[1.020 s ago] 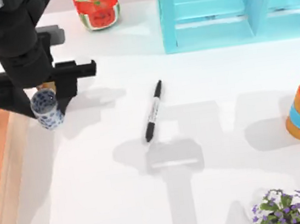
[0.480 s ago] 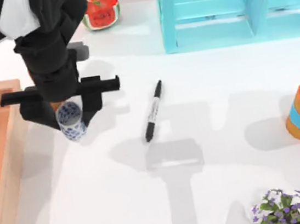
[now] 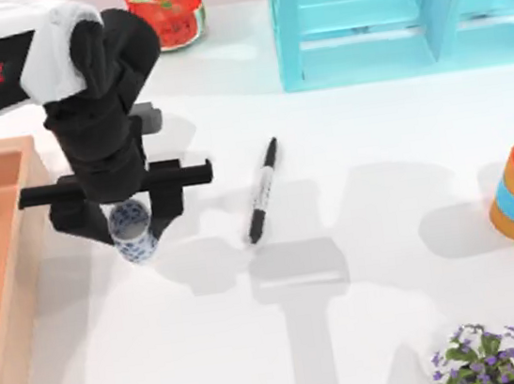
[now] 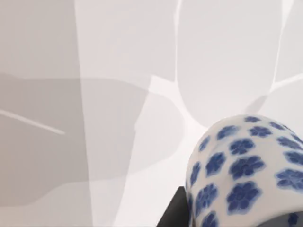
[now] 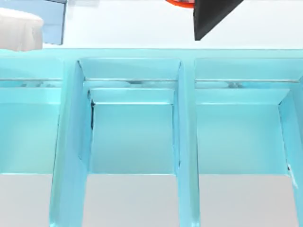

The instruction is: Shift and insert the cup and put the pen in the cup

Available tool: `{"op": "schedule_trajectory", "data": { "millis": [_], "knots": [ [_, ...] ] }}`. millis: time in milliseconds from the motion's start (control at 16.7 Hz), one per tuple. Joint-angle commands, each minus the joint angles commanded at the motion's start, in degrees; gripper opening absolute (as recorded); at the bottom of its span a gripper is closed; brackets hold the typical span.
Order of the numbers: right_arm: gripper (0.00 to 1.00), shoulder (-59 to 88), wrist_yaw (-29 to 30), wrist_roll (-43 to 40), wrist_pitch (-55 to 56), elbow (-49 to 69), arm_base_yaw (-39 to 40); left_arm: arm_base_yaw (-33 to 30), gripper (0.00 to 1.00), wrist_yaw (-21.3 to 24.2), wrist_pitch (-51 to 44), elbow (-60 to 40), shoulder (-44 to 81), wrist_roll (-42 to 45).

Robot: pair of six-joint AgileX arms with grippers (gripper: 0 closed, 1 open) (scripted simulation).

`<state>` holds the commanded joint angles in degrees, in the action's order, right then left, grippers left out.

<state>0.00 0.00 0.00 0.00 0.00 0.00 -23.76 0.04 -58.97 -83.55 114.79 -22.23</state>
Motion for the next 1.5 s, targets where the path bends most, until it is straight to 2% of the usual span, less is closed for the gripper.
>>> {"op": "schedule_trajectory", "data": {
  "millis": [60,840,1500],
  "knots": [
    [1.00,0.0,0.0,0.0,0.0,0.0,0.0,0.0,0.00,0.0,0.0,0.0,0.0,0.0],
    [1.00,0.0,0.0,0.0,0.0,0.0,0.0,0.0,0.98,0.0,0.0,0.0,0.0,0.0],
    [1.00,0.0,0.0,0.0,0.0,0.0,0.0,0.1,1.00,0.0,-0.9,-0.9,0.1,-0.1]
  ]
}}
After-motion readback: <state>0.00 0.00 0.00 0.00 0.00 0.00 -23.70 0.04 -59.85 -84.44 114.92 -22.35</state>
